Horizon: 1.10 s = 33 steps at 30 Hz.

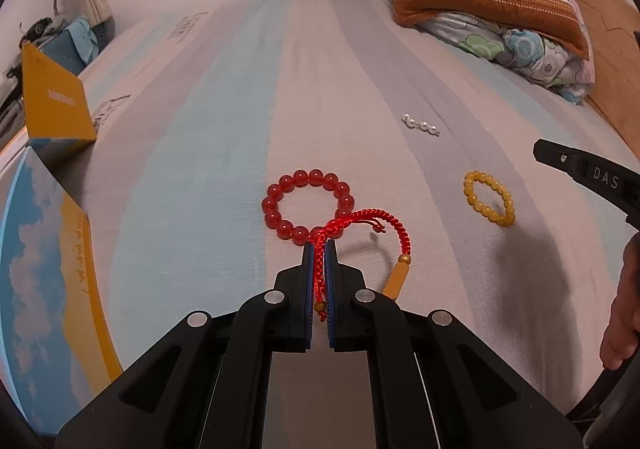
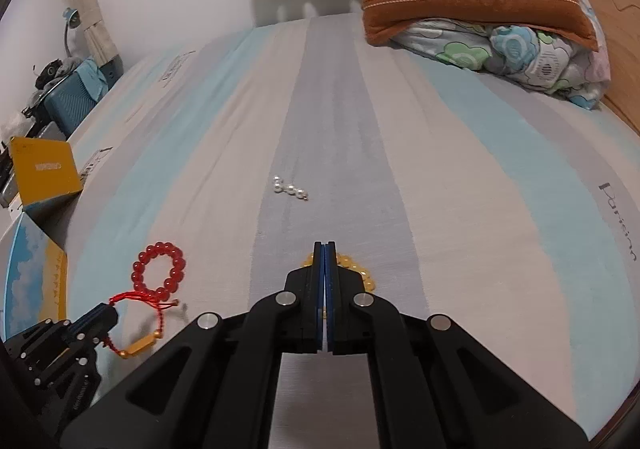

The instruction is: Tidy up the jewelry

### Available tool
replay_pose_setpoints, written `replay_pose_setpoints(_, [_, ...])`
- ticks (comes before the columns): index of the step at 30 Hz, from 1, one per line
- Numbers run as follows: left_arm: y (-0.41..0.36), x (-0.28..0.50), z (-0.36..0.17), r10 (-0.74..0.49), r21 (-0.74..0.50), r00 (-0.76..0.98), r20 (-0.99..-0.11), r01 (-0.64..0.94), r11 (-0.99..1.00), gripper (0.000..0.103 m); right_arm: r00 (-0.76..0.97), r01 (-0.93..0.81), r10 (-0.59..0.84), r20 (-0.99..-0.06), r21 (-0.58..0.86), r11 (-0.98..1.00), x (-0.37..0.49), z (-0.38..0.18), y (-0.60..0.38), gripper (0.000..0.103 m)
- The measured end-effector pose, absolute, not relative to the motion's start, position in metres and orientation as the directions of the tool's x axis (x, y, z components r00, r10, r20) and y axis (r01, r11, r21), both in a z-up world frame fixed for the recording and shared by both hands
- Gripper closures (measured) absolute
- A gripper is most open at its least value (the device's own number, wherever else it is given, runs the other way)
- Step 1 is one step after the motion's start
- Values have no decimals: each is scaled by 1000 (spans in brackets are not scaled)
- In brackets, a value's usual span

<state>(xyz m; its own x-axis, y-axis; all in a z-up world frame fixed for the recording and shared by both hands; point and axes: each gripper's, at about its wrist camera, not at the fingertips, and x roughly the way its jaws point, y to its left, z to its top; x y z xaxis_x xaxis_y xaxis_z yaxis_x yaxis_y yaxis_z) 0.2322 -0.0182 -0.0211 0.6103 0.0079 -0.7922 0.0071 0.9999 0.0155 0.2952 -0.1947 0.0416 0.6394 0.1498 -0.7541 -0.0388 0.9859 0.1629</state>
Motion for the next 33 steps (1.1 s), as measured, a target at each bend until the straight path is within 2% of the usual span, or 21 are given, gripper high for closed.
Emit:
replay_pose_setpoints(3, [-16, 232, -24, 7, 14, 603, -797, 7, 1000, 99, 595, -40, 134, -793, 137, 990, 303, 28, -195, 99])
replay_pose_setpoints(5, [-16, 233, -26, 8, 15, 599, -800, 7, 1000, 99, 585, -18, 127, -801, 144, 989, 307, 19, -199, 82])
replay_pose_setpoints(7, [-16, 234, -28, 4, 12, 597, -802, 9, 1000, 99, 569, -2, 121, -813, 146, 989, 311, 8, -202, 70])
replay_pose_setpoints(17, [-25, 240, -33, -19, 7, 585, -811, 42, 999, 99, 476, 7, 95, -874, 112, 994, 329, -37, -197, 70])
replay_pose_setpoints(18, [-26, 241, -34, -20, 7, 583, -812, 45, 999, 99, 479, -2, 84, -874, 95, 996, 328, -38, -195, 73])
replay_pose_setpoints(19, [-26, 241, -35, -21, 8, 581, -814, 46, 999, 99, 482, -12, 77, -873, 82, 997, 327, -38, -192, 90])
replay_pose_setpoints(20, [-27, 242, -35, -21, 8, 579, -815, 47, 999, 99, 480, -28, 79, -874, 75, 997, 327, -38, -189, 94])
replay_pose_setpoints(26, [-30, 242, -38, -19, 13, 572, -820, 53, 999, 99, 507, -22, 109, -855, 113, 993, 320, -28, -191, 94])
replay_pose_setpoints(33, [-27, 241, -34, -14, 14, 576, -817, 45, 999, 99, 594, -40, 123, -795, 124, 991, 309, 11, -188, 94])
